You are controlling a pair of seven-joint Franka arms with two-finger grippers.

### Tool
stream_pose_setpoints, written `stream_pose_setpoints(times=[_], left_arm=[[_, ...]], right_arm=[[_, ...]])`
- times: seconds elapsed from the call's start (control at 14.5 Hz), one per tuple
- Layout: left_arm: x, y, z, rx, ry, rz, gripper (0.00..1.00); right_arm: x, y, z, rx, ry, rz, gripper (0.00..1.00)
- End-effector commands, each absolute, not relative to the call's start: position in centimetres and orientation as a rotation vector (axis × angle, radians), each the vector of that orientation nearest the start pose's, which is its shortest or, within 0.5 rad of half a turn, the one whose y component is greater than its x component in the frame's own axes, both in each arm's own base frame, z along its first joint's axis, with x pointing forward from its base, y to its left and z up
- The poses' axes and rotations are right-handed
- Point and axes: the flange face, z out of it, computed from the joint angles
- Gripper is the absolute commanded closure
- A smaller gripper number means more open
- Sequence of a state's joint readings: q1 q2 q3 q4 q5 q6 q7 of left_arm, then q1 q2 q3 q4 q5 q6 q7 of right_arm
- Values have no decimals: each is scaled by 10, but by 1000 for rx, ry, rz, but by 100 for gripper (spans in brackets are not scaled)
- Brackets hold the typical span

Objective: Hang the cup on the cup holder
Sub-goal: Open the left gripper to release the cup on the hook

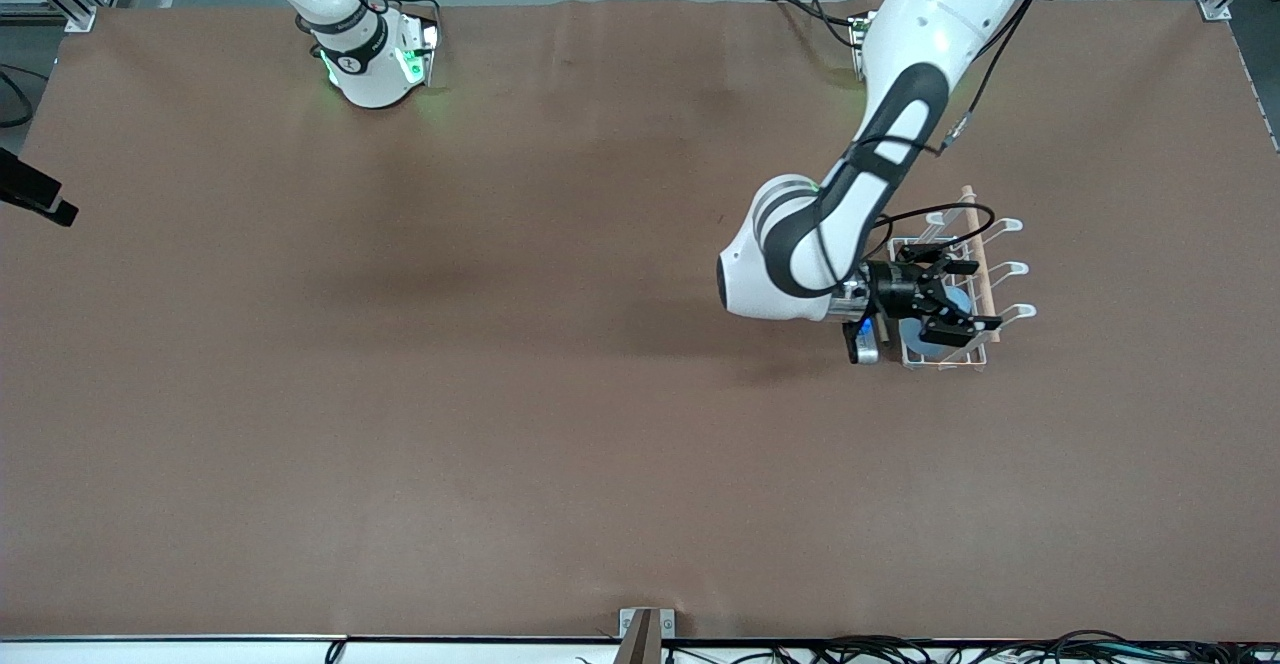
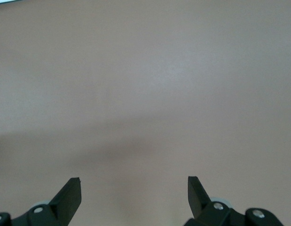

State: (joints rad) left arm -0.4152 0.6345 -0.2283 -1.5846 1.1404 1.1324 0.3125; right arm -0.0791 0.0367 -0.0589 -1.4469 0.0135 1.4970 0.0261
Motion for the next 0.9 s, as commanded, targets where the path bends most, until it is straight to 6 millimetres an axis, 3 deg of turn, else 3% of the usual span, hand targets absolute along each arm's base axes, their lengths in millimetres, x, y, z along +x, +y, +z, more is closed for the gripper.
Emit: stream_pose_setpoints(times=[0.0, 0.21, 0.34, 0.48, 0.83], left_arm=[[573, -236, 350, -1749, 902, 694, 0], [581, -237, 396, -2032, 754, 545, 0], [591, -228, 430, -2268, 536, 455, 0], [591, -230, 458, -2394, 479, 356, 0], [590, -192, 540, -2771, 330, 167, 0]], right_arm=[[549, -74, 657, -3112, 265, -21, 0], [548, -74, 657, -3112, 268, -21, 0], [548, -74, 658, -3112, 268, -23, 0], [548, -74, 657, -3112, 270, -18, 0], [548, -74, 657, -3112, 270, -18, 0]])
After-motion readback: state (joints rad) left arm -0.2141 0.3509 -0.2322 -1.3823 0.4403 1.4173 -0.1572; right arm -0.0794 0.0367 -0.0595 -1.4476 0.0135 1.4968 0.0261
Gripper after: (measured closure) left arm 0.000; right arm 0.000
